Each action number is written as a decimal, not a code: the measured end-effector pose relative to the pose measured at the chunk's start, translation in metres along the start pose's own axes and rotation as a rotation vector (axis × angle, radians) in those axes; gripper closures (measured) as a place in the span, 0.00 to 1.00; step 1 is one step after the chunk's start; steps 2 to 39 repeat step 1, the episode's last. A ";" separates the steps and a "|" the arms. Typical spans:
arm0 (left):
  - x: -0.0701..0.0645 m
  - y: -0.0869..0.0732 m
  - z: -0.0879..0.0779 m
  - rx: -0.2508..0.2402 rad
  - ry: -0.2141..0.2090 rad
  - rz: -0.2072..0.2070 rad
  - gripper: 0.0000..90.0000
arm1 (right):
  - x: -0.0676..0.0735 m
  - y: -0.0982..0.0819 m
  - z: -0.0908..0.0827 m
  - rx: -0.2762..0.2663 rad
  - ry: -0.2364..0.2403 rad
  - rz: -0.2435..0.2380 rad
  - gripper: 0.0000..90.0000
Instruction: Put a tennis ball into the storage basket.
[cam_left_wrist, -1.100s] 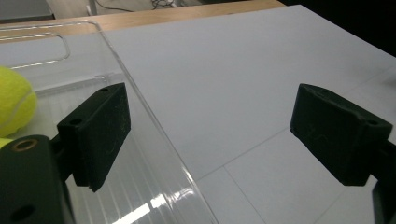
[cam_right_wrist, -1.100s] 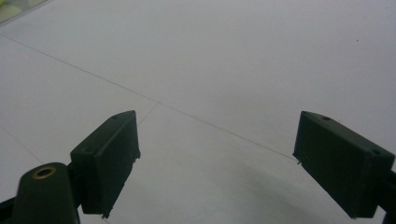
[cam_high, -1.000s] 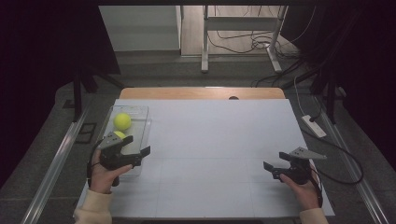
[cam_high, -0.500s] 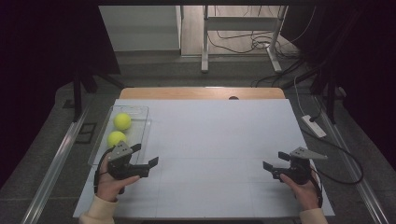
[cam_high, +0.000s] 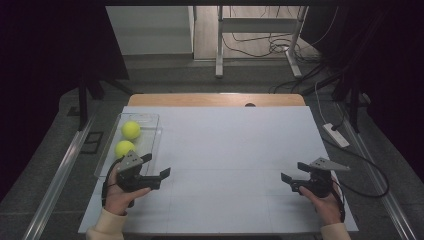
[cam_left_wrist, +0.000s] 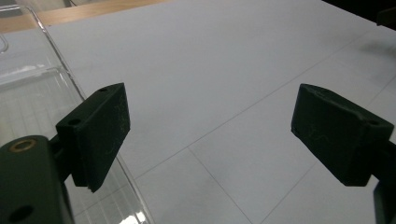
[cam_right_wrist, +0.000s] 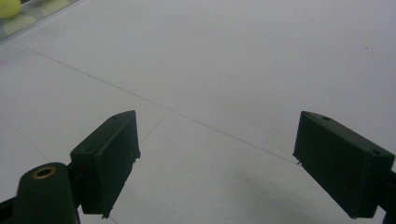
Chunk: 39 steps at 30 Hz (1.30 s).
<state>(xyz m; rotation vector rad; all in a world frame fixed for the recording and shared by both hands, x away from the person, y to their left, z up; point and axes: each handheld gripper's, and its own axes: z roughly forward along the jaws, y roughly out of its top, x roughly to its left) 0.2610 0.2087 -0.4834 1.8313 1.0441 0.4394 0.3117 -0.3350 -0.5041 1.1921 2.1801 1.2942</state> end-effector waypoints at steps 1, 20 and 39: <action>0.000 0.000 0.000 -0.005 -0.002 -0.004 0.14 | 0.000 0.000 0.000 -0.001 0.002 0.003 0.16; 0.000 0.000 0.000 -0.005 -0.002 -0.004 0.14 | 0.000 0.000 0.000 -0.001 0.002 0.003 0.16; 0.000 0.000 0.000 -0.005 -0.002 -0.004 0.14 | 0.000 0.000 0.000 -0.001 0.002 0.003 0.16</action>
